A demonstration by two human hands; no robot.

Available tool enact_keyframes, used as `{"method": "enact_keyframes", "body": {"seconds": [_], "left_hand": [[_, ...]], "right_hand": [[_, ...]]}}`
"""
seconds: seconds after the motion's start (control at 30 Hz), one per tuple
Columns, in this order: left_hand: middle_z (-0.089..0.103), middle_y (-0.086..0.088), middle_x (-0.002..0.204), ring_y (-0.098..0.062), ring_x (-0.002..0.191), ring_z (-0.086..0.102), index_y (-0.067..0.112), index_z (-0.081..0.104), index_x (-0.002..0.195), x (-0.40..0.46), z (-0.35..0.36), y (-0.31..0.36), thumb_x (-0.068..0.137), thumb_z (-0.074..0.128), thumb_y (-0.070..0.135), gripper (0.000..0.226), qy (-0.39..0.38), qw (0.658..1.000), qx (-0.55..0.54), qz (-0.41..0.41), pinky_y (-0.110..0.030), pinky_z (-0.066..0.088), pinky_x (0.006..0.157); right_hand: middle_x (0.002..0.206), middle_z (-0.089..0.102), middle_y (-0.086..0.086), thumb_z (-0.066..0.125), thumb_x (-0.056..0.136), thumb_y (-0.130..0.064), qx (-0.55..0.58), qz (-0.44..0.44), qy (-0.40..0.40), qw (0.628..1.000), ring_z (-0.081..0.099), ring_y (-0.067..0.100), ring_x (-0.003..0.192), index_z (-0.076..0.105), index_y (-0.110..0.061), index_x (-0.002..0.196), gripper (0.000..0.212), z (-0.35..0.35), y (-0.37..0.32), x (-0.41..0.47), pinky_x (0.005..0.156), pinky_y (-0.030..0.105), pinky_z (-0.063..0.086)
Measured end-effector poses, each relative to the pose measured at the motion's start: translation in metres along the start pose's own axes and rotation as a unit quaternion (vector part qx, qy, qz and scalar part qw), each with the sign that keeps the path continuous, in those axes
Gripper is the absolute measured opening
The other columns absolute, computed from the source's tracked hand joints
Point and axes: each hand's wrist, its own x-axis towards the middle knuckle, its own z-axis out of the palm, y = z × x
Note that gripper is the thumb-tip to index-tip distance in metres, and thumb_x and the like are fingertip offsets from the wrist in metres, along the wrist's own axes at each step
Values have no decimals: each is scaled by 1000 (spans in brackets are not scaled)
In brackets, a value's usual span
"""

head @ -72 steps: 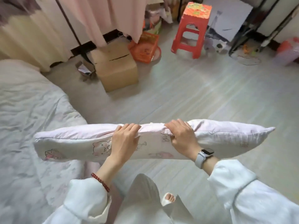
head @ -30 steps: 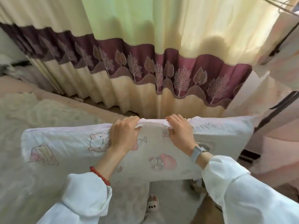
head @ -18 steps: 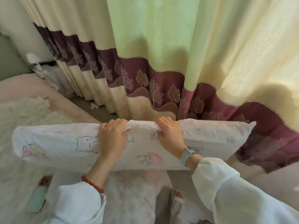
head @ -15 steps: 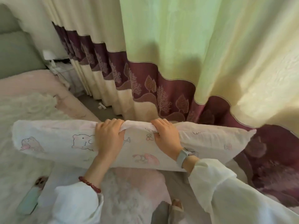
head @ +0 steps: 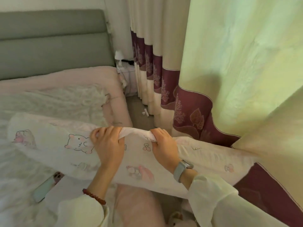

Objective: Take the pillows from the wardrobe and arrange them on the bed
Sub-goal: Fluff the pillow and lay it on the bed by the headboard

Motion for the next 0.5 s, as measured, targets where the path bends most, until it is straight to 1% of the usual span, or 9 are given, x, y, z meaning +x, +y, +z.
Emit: {"method": "enact_keyframes", "body": {"seconds": [0.1,0.2,0.27,0.33,0.4,0.5], "left_hand": [[61,-6,61,-31,67,56,9,63,70,24,17,-8,64,57,3,10,14,1000,25,-12,-39,27,80],[63,-6,60,-30,66,57,9,64,69,57,39,-25,69,47,11,17,16,999,48,-16,-38,27,80],[63,-6,59,-29,64,57,8,65,69,88,58,-38,71,46,14,20,20,998,58,-28,-38,27,79],[64,-5,60,-29,64,57,9,66,70,123,78,-55,70,52,10,14,17,996,69,-47,-38,27,79],[67,-5,63,-29,65,58,9,67,73,164,97,-76,67,58,7,12,20,994,85,-68,-37,27,79],[70,-5,69,-29,68,58,11,69,78,220,118,-108,70,56,9,15,28,988,114,-95,-37,26,80]], "right_hand": [[85,61,16,50,80,0,23,-10,-32,999,51,34,79,56,-3,84,7,16,11,38,62,41,39],[84,61,16,50,79,0,49,-15,-47,998,51,33,78,55,-2,82,6,39,21,82,62,42,40],[85,61,15,49,80,-1,65,-19,-62,996,51,32,79,56,-3,85,9,59,27,123,62,38,38],[89,63,14,49,81,-2,83,-16,-80,993,53,31,83,57,-5,90,12,79,30,172,64,37,39],[95,64,15,48,82,-3,98,-14,-96,990,55,33,88,58,-7,96,18,101,29,226,69,37,43],[100,64,17,46,83,-4,118,-35,-115,986,57,36,91,59,-8,101,22,131,19,301,74,40,46]]}}
